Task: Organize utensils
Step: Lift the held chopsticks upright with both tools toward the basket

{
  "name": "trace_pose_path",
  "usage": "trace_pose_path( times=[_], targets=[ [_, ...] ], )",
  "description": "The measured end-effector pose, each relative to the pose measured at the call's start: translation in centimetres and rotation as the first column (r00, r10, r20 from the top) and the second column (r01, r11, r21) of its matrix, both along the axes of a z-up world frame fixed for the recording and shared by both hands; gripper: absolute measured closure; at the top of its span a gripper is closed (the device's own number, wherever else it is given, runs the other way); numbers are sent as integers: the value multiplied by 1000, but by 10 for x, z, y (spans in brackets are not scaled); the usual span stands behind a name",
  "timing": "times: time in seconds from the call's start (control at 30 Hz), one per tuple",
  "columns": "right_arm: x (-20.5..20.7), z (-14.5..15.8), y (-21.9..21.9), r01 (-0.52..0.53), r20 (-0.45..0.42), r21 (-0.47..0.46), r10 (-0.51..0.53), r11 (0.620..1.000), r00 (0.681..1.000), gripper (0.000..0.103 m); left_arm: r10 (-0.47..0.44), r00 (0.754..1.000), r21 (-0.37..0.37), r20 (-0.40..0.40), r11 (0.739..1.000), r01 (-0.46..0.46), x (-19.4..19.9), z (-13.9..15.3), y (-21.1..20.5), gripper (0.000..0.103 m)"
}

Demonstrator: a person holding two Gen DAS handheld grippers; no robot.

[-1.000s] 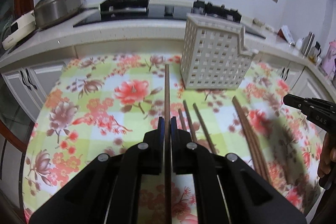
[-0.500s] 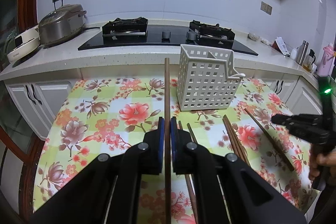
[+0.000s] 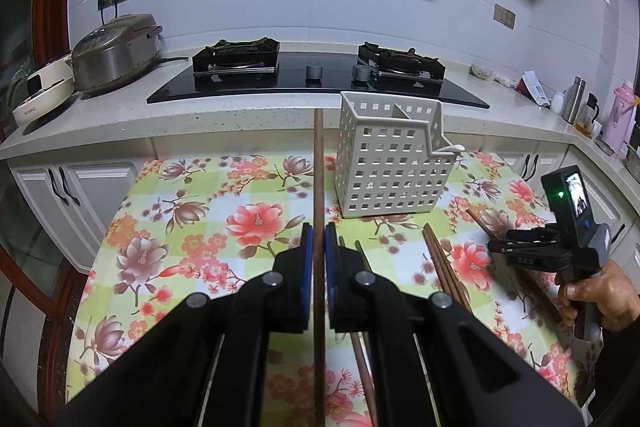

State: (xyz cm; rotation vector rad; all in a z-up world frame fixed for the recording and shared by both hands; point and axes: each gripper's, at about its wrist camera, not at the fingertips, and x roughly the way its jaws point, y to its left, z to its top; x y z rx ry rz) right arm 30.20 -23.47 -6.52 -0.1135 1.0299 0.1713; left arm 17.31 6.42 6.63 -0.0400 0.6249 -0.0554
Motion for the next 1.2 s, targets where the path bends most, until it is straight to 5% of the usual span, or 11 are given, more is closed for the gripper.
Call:
trace_pose_path(
  times=[0.27, 0.43, 0.87, 1.2],
  targets=[
    [3, 2, 3, -30, 0, 18, 30, 999, 1000, 95, -2, 1000, -2, -6, 1000, 2, 3, -2, 2, 97],
    [-1, 11, 0, -26, 36, 45, 24, 999, 999, 95, 0, 1000, -2, -3, 1000, 0, 3, -1, 2, 97],
    [-37, 100, -4, -67, 216, 145, 34, 987, 976, 96, -5, 1000, -2, 24, 1000, 5, -3, 8, 1, 97],
    [-67, 138, -4, -98, 295, 175, 42, 980, 955, 96, -14, 999, -12, 51, 1000, 14, -13, 18, 1, 97]
  ],
)
